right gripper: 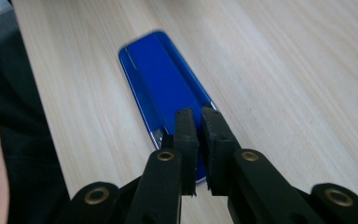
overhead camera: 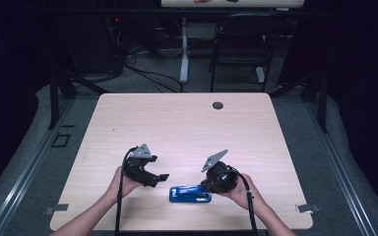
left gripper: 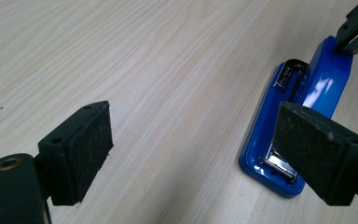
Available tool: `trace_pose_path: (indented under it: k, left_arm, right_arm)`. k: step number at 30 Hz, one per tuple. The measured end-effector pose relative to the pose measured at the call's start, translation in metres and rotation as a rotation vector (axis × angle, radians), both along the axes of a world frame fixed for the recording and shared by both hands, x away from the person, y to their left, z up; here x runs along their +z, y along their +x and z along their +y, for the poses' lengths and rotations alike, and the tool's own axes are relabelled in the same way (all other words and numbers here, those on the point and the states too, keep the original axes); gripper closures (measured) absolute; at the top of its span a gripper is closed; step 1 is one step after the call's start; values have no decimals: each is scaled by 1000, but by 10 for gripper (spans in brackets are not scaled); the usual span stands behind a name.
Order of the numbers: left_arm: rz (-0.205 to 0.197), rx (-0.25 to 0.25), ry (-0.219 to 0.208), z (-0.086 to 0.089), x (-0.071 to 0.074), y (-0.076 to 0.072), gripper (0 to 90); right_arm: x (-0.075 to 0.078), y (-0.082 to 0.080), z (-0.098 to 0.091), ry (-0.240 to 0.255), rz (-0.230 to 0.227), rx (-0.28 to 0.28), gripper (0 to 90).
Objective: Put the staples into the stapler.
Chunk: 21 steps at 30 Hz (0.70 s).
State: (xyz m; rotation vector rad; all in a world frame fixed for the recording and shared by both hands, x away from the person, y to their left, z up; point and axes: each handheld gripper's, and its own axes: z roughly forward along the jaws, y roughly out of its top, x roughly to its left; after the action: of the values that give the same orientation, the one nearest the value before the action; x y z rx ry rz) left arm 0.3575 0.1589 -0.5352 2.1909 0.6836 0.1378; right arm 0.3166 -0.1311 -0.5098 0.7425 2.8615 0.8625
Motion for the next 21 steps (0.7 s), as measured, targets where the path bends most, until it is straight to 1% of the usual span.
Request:
trace_pose_path:
  k: [1, 3, 4, 6, 8, 9, 11, 12, 15, 16, 18, 20, 21]
  left_arm:
    - [1, -4, 4, 0, 1, 0, 122]
    - [0, -5, 3, 1, 1, 0, 122]
    - [-3, -4, 2, 1, 1, 0, 121]
    - [-16, -1, 3, 2, 2, -1, 122]
    - [-36, 5, 3, 2, 3, -1, 124]
    - [-38, 7, 4, 3, 3, -1, 125]
    - [-30, 7, 7, 4, 3, -1, 124]
    - [-30, 10, 11, 4, 3, -1, 123]
    - [-27, 17, 18, 6, 2, 1, 118]
    - [-30, 27, 17, 6, 1, 1, 116]
    - [-23, 30, 22, 7, 1, 2, 111]
    - [-25, 39, 26, 8, 0, 3, 105]
    - [-24, 45, 25, 9, 0, 3, 101]
  right_arm:
    - [3, 0, -2, 32, 1, -14, 827]
    - [7, 1, -5, 24, -27, -32, 787]
    - [6, 1, -6, 44, -31, -47, 772]
    - [8, 3, -8, 26, -42, -56, 710]
    - [10, 4, -11, 25, -52, -78, 594]
    - [11, 4, -12, 18, -58, -101, 540]
    - [14, 5, -15, 7, -82, -129, 452]
    - [14, 6, -16, 3, -85, -139, 407]
    - [17, 8, -23, 8, -94, -180, 312]
    - [18, 9, -25, 5, -97, -192, 290]
    - [19, 12, -29, 2, -103, -211, 256]
    - [20, 15, -35, 7, -112, -243, 192]
    - [20, 16, -38, 8, -117, -260, 178]
